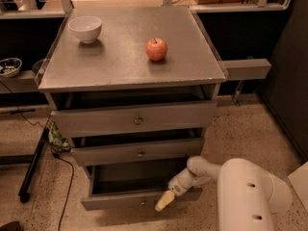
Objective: Open bottom drawer
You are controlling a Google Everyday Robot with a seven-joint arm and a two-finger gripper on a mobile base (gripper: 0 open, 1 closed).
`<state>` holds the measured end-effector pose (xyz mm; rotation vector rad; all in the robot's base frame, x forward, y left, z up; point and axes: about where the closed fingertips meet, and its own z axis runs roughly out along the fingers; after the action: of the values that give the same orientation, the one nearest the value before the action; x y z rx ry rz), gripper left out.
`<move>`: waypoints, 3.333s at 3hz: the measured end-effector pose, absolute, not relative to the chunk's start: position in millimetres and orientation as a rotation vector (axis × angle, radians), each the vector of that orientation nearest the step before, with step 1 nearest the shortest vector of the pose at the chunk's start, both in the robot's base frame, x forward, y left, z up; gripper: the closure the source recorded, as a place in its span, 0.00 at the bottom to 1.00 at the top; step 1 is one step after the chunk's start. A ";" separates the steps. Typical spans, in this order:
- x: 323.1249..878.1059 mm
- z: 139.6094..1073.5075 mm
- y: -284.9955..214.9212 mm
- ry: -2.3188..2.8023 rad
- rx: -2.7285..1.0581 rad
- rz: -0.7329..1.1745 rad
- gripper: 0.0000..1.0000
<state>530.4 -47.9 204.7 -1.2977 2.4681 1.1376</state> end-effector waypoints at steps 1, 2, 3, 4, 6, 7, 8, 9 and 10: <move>526.9 205.5 -48.8 2.464 -1.301 1.141 0.00; 529.0 205.7 -48.6 2.463 -1.302 1.142 0.00; 527.3 207.0 -49.1 2.458 -1.305 1.143 0.00; 525.6 208.6 -49.7 2.455 -1.306 1.141 0.00; 525.6 208.6 -49.6 2.455 -1.306 1.141 0.18; 525.6 208.5 -49.6 2.455 -1.306 1.141 0.42; 525.6 208.5 -49.6 2.455 -1.306 1.141 0.73; 525.5 208.5 -49.6 2.455 -1.306 1.141 0.96; 528.0 209.2 -51.5 2.455 -1.306 1.141 1.00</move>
Offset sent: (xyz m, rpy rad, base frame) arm -0.1200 -0.0329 0.0202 0.0785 -0.0288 0.0689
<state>528.0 -51.5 209.2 -1.3064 2.4546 1.1414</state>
